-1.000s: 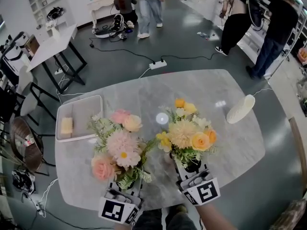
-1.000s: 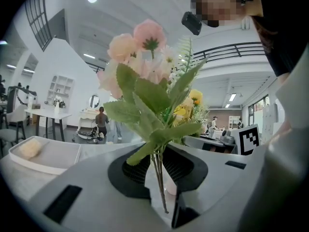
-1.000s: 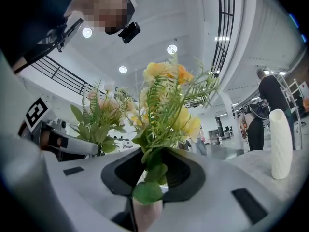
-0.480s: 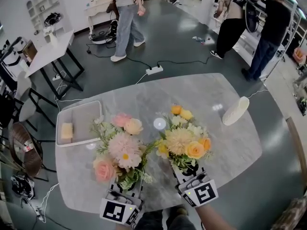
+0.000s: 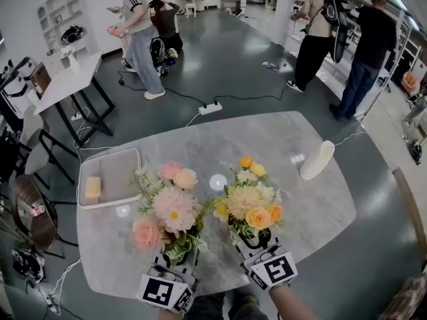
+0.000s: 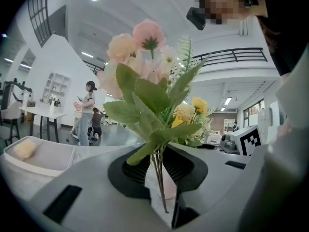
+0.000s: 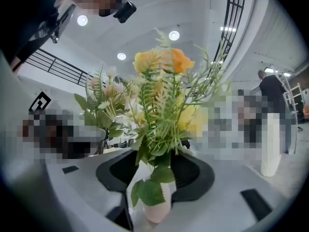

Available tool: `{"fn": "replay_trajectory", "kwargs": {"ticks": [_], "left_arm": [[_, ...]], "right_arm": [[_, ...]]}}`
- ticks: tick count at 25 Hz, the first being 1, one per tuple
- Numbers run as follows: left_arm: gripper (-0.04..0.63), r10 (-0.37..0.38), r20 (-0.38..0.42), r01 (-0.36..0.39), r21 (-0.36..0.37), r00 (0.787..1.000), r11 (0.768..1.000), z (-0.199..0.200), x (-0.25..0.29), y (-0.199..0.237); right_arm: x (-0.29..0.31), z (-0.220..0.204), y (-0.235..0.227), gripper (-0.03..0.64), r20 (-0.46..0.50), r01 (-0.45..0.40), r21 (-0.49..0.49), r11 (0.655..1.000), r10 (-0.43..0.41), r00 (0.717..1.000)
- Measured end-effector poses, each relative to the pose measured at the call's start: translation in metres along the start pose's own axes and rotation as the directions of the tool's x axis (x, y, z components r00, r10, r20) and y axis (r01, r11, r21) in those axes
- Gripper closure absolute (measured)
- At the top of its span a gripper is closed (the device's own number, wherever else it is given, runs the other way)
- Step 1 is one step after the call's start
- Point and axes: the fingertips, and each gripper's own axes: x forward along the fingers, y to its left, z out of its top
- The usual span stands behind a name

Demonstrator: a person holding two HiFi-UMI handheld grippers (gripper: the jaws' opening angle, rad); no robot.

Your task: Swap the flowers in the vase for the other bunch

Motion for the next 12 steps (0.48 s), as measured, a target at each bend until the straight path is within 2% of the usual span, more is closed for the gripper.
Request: {"fn": "replay_trajectory", "kwargs": {"ticks": [12], "left_arm": [[0.509,-0.021,0.006,0.021,0.013,1.0,1.0,0.011,0.007,-0.019]], "right_arm": [[-0.011,0.003,-0.007,0.396,-0.03,-0.001,-0.013,1.0,0.0,1.0]]}}
